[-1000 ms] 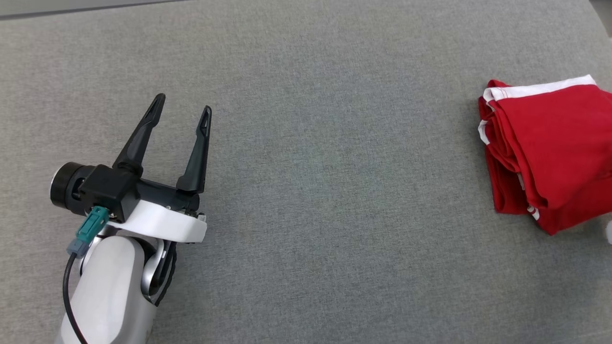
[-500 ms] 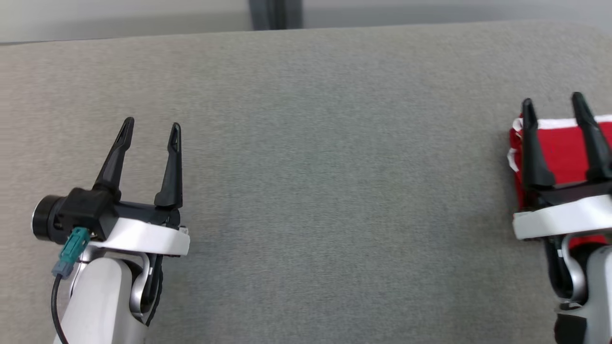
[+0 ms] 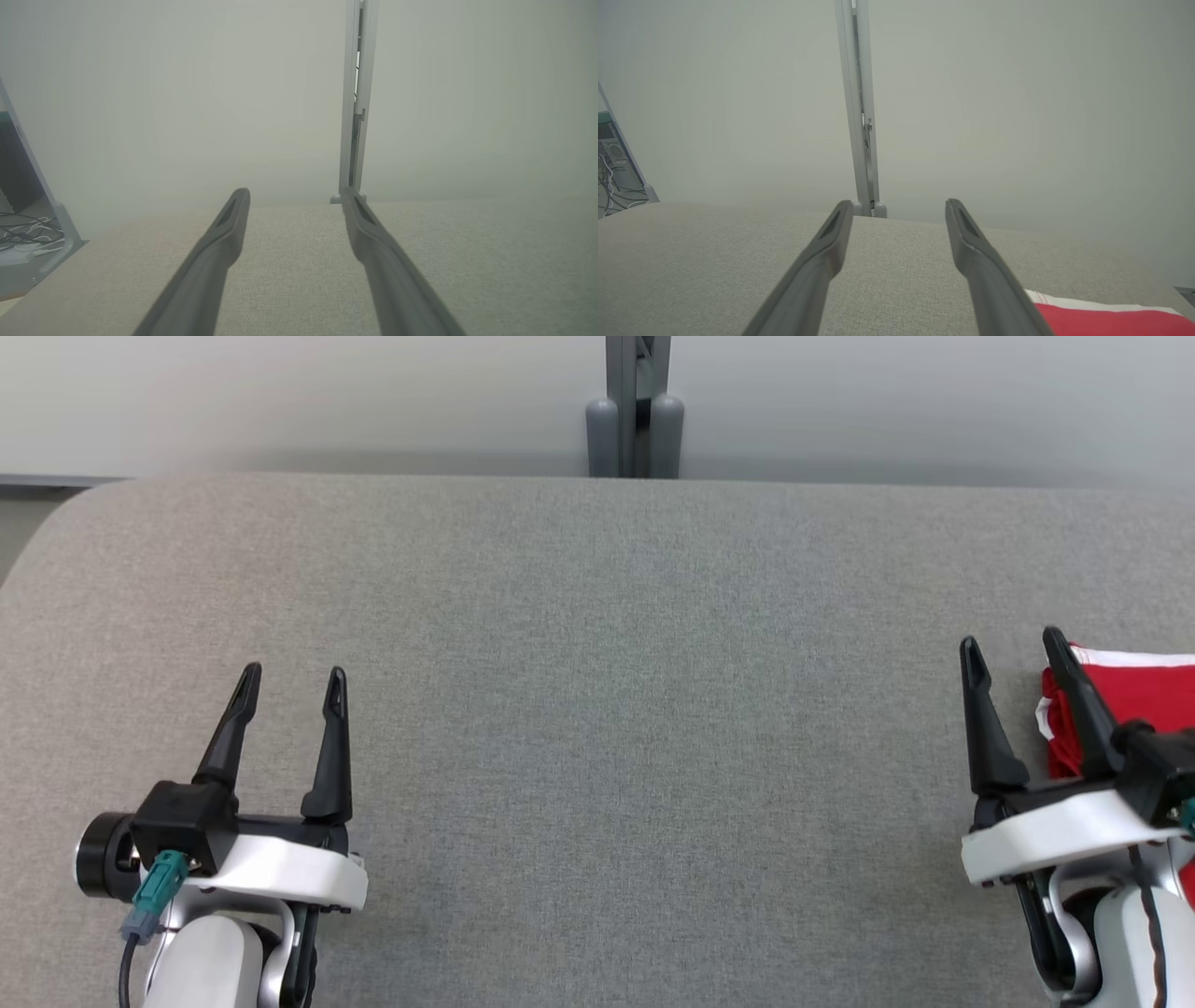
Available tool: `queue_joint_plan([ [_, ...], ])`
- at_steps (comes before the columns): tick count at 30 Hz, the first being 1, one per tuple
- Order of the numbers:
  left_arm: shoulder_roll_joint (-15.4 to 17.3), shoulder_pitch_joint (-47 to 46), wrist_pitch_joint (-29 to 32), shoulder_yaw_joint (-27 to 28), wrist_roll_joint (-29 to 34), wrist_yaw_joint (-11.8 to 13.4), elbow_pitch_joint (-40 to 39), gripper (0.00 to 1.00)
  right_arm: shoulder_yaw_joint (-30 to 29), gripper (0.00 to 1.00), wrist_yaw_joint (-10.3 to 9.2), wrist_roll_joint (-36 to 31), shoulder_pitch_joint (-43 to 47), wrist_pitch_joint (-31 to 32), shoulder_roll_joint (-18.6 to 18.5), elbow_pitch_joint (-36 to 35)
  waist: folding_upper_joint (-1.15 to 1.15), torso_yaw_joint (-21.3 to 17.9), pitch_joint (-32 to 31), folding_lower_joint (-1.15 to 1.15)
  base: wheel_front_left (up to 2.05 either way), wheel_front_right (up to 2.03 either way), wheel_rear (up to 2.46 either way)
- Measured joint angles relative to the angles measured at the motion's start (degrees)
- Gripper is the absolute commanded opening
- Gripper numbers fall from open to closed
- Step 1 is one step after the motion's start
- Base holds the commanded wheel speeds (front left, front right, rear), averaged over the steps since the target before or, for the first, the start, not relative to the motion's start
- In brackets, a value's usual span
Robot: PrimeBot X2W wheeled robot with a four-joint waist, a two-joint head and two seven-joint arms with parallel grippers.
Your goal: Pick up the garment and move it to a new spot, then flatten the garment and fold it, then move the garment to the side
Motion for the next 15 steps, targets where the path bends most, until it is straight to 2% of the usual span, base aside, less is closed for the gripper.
queue_joint_plan([
  [9, -0.3, 1.5, 1.0, -1.1, -1.4, -0.8, 0.2, 1.0, -1.4, 1.0, 0.0, 1.5, 5.3, 0.0, 0.0, -0.2, 0.0, 0.0, -2.6, 0.0, 0.0, 0.0, 0.0],
  [15, 0.9, 2.2, 2.2, -1.5, -1.5, -1.3, -0.4, 1.0, -2.3, 1.0, -0.01, 2.0, 7.6, -0.1, 0.0, -1.2, 0.0, -0.6, -3.3, 0.0, 0.0, 0.0, 0.0],
])
